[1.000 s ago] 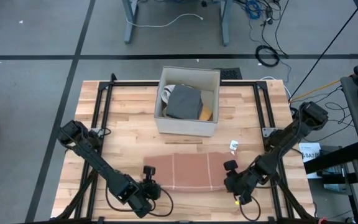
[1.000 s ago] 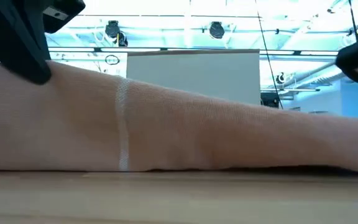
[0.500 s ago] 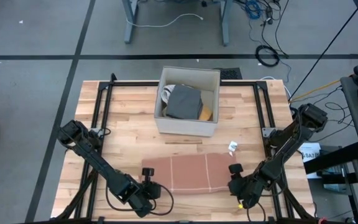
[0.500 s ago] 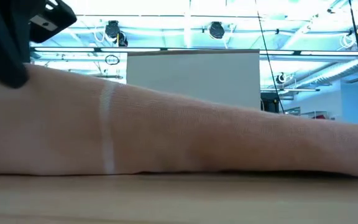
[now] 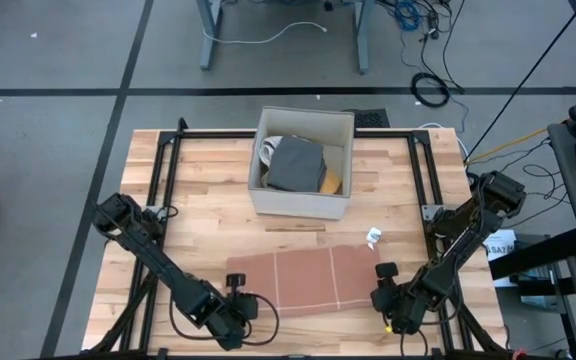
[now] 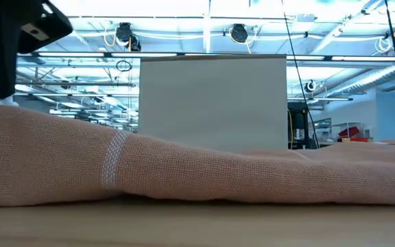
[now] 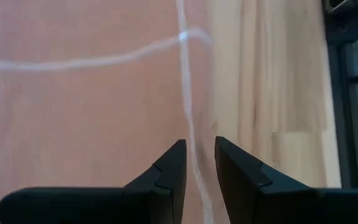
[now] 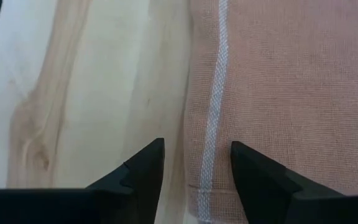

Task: Fold towel
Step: Fold the brown towel with white checkered lines

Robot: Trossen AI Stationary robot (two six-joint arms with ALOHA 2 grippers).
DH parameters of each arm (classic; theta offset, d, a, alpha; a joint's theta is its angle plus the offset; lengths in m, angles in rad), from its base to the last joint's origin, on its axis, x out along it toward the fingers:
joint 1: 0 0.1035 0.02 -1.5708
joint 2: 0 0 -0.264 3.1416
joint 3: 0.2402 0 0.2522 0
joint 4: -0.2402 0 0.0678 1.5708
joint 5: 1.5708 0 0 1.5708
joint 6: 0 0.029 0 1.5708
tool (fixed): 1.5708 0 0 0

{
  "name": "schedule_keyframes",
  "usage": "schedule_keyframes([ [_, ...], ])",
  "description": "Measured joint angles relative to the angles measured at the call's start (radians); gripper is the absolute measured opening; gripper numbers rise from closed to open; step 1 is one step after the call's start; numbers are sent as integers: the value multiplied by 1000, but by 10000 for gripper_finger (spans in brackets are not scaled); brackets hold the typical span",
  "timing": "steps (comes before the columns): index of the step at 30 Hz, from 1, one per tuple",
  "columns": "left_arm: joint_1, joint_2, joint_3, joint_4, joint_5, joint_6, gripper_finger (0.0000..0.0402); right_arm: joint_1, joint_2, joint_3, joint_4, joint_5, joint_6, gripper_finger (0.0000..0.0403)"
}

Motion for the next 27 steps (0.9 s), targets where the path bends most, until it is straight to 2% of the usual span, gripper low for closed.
schedule_keyframes([
  [3,8,0,0,44,-6,34,91,9,0,0,7,16,2,171],
  [6,30,0,0,108,-62,100,91,13,0,0,6,39,1,171],
  [10,90,0,0,203,-135,191,92,13,0,0,-2,43,-3,171],
  [14,165,10,2,285,-140,250,92,17,0,0,-14,48,-1,171],
  [17,216,51,2,355,-128,305,92,22,0,0,-32,69,1,171],
  [23,301,177,2,542,-24,418,92,24,0,0,-87,76,6,171],
  [27,343,251,2,668,-17,442,92,24,0,0,-109,76,6,171],
])
